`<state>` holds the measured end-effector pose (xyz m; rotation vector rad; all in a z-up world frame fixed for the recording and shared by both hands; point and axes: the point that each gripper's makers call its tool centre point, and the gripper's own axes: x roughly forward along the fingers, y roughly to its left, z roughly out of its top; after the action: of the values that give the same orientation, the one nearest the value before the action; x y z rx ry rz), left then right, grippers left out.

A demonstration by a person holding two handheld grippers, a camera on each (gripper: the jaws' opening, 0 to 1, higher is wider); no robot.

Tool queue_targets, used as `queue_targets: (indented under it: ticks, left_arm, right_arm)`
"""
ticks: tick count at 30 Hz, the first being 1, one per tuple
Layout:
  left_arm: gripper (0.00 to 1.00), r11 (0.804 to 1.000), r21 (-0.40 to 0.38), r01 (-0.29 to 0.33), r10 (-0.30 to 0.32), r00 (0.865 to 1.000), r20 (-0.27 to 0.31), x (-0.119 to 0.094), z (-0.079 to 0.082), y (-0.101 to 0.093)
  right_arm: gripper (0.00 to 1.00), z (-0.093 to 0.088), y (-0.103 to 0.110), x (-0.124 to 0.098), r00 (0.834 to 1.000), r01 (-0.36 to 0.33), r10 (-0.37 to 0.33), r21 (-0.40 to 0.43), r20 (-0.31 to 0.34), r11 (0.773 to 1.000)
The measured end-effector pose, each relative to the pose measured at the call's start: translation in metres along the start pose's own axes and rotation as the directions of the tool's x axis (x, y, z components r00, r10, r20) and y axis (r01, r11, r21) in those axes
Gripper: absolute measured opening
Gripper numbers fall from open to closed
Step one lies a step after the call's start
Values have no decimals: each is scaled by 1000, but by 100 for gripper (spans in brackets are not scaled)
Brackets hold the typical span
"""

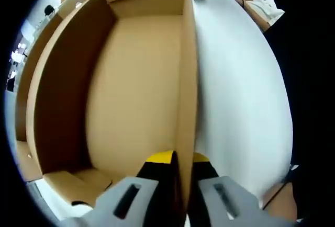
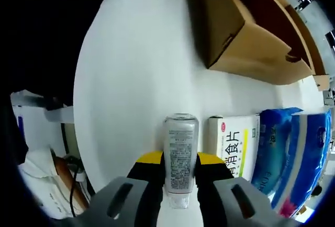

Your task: Operate the shoe box by opening the lid, removing the specified soft item, and placing it in the target area until the item is outside and the box remains undamaged.

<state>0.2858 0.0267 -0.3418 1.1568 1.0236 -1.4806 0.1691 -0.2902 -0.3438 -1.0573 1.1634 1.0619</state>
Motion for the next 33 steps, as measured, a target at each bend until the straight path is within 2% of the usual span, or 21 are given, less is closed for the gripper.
queue_targets:
  ticks: [14, 33]
  left_arm:
    - [3, 1000, 6, -3, 3, 1000, 1, 0, 0, 1]
    - [3, 1000, 3, -3, 3, 1000, 0, 1, 1, 1]
  right_arm:
    - [22, -4, -5, 1, 999, 20, -22, -32, -47, 999]
    - [21, 3, -8, -8, 999, 35, -36, -34, -25, 999]
